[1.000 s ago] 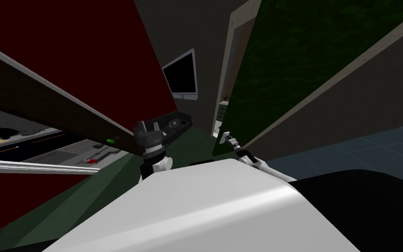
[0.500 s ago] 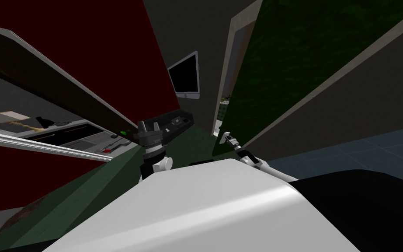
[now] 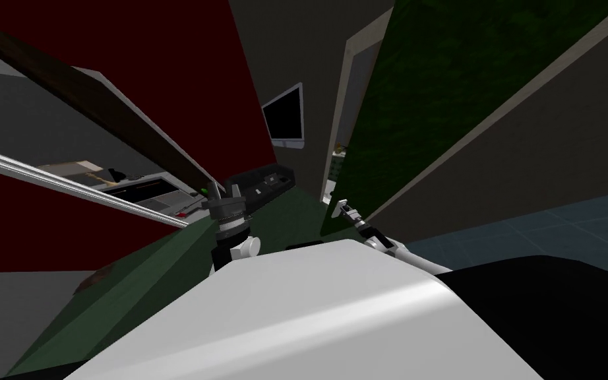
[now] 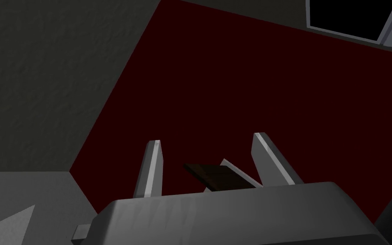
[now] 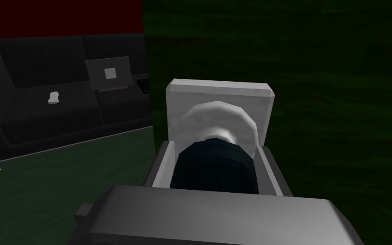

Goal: Pull the door open

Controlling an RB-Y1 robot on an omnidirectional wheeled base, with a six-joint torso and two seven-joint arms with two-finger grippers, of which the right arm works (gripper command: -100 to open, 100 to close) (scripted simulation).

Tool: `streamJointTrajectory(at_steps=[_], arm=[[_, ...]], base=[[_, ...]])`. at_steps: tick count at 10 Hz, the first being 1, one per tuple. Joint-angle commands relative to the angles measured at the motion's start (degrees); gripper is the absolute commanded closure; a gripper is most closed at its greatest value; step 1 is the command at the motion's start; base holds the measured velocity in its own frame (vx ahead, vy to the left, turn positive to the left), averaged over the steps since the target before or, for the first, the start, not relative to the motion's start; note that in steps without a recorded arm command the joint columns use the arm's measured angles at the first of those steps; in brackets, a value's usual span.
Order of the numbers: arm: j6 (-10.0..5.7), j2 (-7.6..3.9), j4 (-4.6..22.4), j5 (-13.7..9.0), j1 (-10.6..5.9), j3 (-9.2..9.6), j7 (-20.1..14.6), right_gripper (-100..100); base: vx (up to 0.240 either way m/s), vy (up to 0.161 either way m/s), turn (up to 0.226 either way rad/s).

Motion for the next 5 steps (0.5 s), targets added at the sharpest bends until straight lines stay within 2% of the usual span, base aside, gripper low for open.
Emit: streamJointTrajectory(at_steps=[1,2,3,5], arm=[[-0.75,-0.54,0.2,0.4,0.10,0.41,-0.8,100],[-1.02,-0.76,0.3,0.6,0.10,0.59,-1.2,100],[-0.70,-0.58,0.3,0.5,0.02,0.49,-0.9,100],[-1.40,-1.05,0.7,0.9,0.02,1.09,-1.6,100]], base=[[-0.192,-0.088,0.134],[-0.166,-0.063,0.100],[-0.067,-0.024,0.022],[-0.137,-0.055,0.110]])
